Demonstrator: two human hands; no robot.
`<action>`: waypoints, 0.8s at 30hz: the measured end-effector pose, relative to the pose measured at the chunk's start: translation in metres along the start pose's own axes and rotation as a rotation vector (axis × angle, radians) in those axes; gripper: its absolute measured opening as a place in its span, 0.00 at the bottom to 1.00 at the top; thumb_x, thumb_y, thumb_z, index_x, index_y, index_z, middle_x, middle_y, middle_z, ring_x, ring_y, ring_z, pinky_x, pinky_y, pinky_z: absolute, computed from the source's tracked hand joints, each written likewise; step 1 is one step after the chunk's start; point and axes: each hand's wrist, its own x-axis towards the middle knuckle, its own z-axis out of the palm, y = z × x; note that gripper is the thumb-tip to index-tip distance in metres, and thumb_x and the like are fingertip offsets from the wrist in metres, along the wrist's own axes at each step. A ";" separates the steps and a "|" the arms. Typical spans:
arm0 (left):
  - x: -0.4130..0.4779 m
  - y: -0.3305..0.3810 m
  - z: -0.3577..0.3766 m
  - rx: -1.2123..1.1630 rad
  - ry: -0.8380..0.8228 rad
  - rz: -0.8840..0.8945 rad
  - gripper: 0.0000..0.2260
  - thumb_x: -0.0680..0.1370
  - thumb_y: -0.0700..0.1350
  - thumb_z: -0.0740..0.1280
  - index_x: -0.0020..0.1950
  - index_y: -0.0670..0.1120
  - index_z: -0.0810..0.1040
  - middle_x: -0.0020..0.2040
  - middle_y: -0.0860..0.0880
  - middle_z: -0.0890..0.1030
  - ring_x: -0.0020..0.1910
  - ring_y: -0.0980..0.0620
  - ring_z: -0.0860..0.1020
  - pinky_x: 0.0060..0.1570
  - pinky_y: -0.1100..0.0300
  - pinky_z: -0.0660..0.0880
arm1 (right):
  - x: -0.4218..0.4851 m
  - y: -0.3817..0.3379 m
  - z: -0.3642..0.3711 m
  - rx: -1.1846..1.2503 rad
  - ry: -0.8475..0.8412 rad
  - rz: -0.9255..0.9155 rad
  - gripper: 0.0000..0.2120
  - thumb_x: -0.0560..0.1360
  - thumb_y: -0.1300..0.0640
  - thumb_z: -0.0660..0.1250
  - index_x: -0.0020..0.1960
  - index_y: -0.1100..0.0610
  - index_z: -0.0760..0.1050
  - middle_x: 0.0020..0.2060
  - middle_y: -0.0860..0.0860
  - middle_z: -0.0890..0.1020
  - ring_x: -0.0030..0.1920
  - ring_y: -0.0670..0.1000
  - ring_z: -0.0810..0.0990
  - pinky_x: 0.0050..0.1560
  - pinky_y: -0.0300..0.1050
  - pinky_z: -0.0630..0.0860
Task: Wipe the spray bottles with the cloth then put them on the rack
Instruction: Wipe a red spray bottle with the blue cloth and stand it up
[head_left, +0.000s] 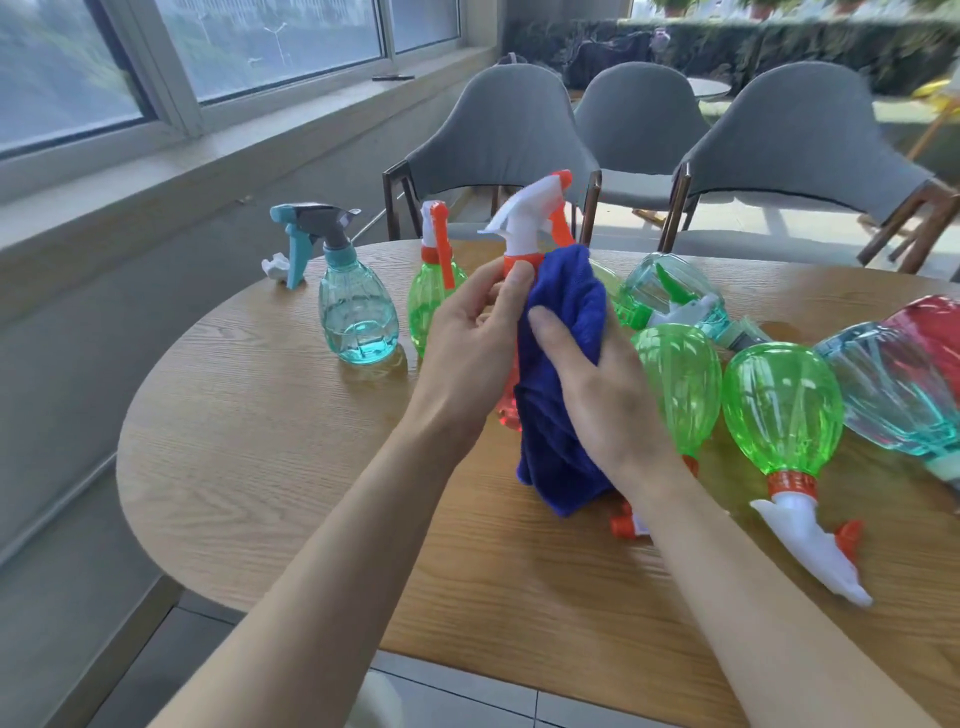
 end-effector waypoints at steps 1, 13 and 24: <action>0.001 0.000 0.000 -0.037 0.045 0.002 0.11 0.88 0.50 0.65 0.63 0.49 0.85 0.58 0.43 0.87 0.59 0.52 0.84 0.68 0.43 0.79 | -0.002 0.005 0.003 -0.107 0.005 -0.086 0.13 0.84 0.47 0.69 0.68 0.45 0.77 0.57 0.43 0.84 0.59 0.40 0.82 0.63 0.39 0.76; 0.009 -0.011 0.004 -0.379 0.234 -0.109 0.21 0.86 0.56 0.66 0.73 0.45 0.78 0.66 0.44 0.84 0.67 0.44 0.82 0.72 0.38 0.76 | 0.003 0.009 -0.002 0.455 0.061 0.335 0.15 0.81 0.41 0.71 0.51 0.53 0.80 0.38 0.53 0.79 0.39 0.57 0.82 0.54 0.70 0.84; 0.007 -0.006 0.002 -0.405 0.204 -0.059 0.18 0.87 0.54 0.64 0.67 0.42 0.81 0.60 0.39 0.84 0.62 0.39 0.83 0.70 0.34 0.76 | -0.001 0.009 -0.001 0.452 0.062 0.251 0.20 0.74 0.44 0.80 0.60 0.54 0.83 0.56 0.62 0.85 0.56 0.65 0.86 0.60 0.70 0.82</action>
